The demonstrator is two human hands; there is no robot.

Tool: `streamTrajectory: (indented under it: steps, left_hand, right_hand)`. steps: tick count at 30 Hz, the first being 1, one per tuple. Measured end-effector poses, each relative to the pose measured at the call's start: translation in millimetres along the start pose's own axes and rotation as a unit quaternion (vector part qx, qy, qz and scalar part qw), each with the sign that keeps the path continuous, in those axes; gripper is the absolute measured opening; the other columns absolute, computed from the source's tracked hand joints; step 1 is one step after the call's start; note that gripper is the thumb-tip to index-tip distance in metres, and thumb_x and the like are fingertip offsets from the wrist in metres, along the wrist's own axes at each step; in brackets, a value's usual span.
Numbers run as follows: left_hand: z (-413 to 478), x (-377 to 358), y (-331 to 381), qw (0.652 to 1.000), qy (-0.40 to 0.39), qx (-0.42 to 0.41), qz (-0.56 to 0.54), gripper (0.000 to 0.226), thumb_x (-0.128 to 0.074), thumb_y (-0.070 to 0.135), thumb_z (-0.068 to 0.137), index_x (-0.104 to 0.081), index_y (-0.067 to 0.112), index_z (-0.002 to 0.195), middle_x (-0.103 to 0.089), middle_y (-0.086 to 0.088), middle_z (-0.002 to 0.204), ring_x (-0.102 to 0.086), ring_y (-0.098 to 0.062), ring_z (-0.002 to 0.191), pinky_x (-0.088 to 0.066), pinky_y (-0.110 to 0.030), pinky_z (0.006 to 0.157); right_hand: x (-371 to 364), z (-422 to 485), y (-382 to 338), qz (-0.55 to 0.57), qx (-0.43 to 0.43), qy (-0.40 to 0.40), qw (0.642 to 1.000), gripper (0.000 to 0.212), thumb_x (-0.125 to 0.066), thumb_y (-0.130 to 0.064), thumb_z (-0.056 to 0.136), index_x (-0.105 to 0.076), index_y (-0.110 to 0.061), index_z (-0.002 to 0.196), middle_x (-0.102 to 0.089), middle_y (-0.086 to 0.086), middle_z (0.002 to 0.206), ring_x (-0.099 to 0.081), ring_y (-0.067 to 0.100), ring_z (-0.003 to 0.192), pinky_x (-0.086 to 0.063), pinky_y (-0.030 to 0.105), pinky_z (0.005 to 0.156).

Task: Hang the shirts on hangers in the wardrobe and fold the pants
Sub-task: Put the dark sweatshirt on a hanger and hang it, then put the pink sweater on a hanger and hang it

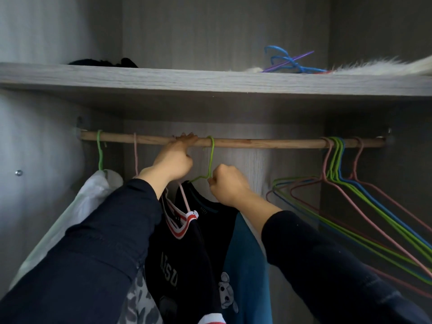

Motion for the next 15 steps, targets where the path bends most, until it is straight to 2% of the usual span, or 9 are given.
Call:
streamTrajectory:
  steps: [5, 7, 10, 12, 15]
  left_hand:
    - [-3, -4, 11, 0.999, 0.005, 0.026, 0.045, 0.057, -0.045, 0.013, 0.096, -0.028, 0.019, 0.150, -0.021, -0.002, 0.159, -0.017, -0.021, 0.146, -0.014, -0.029, 0.118]
    - [-3, -3, 22, 0.995, 0.036, 0.050, 0.073, 0.054, -0.045, 0.021, 0.096, -0.031, 0.016, 0.148, -0.027, -0.006, 0.157, -0.022, -0.025, 0.145, -0.014, -0.033, 0.119]
    - [-4, -13, 53, 0.992, 0.074, 0.040, 0.098, 0.055, -0.044, 0.022, 0.095, -0.031, 0.013, 0.148, -0.031, -0.011, 0.153, -0.025, -0.029, 0.142, -0.013, -0.038, 0.117]
    - [-1, -31, 82, 0.995, 0.051, 0.002, 0.086, 0.059, -0.043, 0.022, 0.096, -0.024, 0.014, 0.151, -0.021, -0.011, 0.158, -0.017, -0.027, 0.145, -0.010, -0.038, 0.118]
    - [7, -60, 121, 0.993, 0.005, -0.058, 0.101, 0.063, -0.045, 0.026, 0.094, -0.020, 0.018, 0.152, -0.011, -0.009, 0.160, -0.008, -0.026, 0.147, -0.003, -0.042, 0.120]
  right_hand:
    - [7, -8, 27, 0.113, -0.035, -0.022, 0.993, 0.042, -0.045, -0.034, 0.098, -0.048, -0.015, 0.060, -0.057, 0.009, 0.072, -0.061, 0.032, 0.076, -0.048, 0.034, 0.064]
    - [20, -16, 44, 0.074, -0.040, 0.001, 0.996, 0.038, -0.044, -0.034, 0.097, -0.054, -0.014, 0.066, -0.057, 0.010, 0.074, -0.060, 0.034, 0.081, -0.045, 0.033, 0.064]
    - [45, -28, 76, 0.002, -0.068, 0.029, 0.997, 0.027, -0.048, -0.032, 0.092, -0.067, -0.013, 0.090, -0.064, 0.010, 0.088, -0.061, 0.034, 0.088, -0.047, 0.033, 0.068]
    - [63, -36, 97, -0.021, -0.091, 0.047, 0.995, 0.024, -0.051, -0.031, 0.089, -0.068, -0.015, 0.094, -0.067, 0.009, 0.095, -0.063, 0.033, 0.089, -0.052, 0.037, 0.073]
    - [87, -48, 123, -0.056, -0.116, 0.079, 0.988, 0.019, -0.054, -0.028, 0.087, -0.066, -0.015, 0.092, -0.065, 0.009, 0.090, -0.064, 0.034, 0.088, -0.052, 0.037, 0.072]
Point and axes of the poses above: each hand's wrist, its own z-axis towards the middle knuckle, its own x-axis out of the back of the hand, y = z × x, the point moved 7 cm from there along z, towards the middle knuckle
